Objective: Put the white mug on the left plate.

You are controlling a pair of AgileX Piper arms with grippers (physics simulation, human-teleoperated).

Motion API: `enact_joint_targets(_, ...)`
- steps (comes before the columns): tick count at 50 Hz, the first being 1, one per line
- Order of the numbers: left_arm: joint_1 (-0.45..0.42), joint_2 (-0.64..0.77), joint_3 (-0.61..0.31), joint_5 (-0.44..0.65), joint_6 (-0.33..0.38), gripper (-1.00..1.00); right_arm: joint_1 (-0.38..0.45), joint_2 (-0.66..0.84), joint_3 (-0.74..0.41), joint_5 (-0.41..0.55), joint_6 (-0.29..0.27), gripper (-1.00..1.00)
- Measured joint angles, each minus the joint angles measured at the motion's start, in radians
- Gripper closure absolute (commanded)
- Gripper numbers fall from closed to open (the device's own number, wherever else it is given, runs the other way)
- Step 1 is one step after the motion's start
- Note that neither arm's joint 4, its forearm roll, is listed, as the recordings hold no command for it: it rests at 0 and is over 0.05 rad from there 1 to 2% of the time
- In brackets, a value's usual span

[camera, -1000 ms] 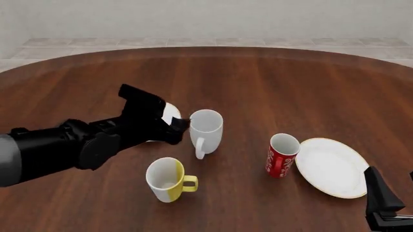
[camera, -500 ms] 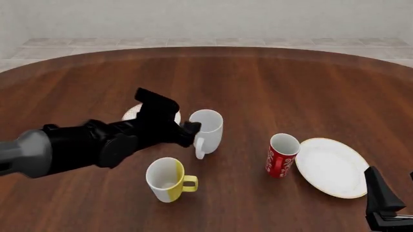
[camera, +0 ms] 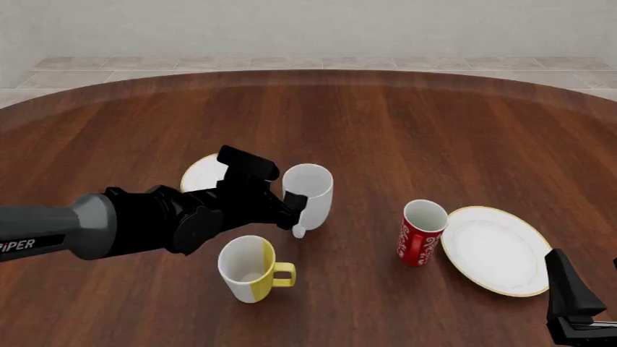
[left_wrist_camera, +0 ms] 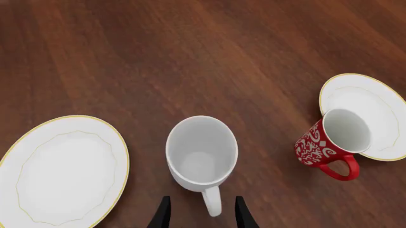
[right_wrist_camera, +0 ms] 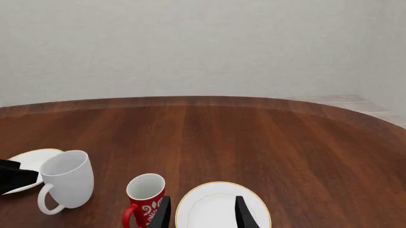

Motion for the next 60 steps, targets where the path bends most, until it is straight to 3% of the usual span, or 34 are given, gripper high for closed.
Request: enact_joint_targets(60, -0.020, 0.151, -0.043, -0.023, -0.026, -1.00, -0.008, 0.000, -0.004, 0.003, 0.007, -1.00)
